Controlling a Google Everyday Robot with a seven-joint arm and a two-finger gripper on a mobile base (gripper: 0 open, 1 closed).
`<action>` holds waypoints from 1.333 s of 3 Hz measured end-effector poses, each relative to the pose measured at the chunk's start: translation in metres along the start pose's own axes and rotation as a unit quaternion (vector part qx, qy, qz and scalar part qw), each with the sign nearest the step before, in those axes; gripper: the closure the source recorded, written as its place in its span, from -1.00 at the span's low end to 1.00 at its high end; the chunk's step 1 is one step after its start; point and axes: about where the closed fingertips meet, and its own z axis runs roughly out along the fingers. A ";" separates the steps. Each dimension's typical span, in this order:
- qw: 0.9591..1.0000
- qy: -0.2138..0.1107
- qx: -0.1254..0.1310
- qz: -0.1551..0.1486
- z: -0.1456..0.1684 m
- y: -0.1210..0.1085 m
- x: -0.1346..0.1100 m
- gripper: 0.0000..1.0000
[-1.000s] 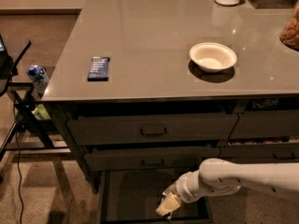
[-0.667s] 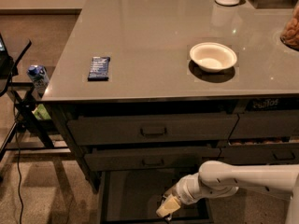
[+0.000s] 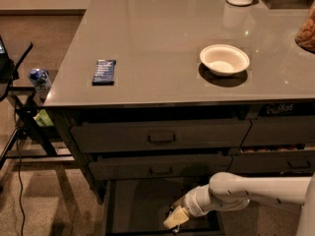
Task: Place rxbar chocolate into bottom drawer
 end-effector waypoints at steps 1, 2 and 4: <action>0.999 -0.019 0.019 0.025 0.018 -0.019 0.009 1.00; 0.998 -0.029 0.034 0.038 0.030 -0.034 0.013 1.00; 0.998 -0.029 0.032 0.051 0.048 -0.040 0.022 1.00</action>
Offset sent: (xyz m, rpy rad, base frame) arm 0.0364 -0.0166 -0.0579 0.0100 -0.0428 -0.1708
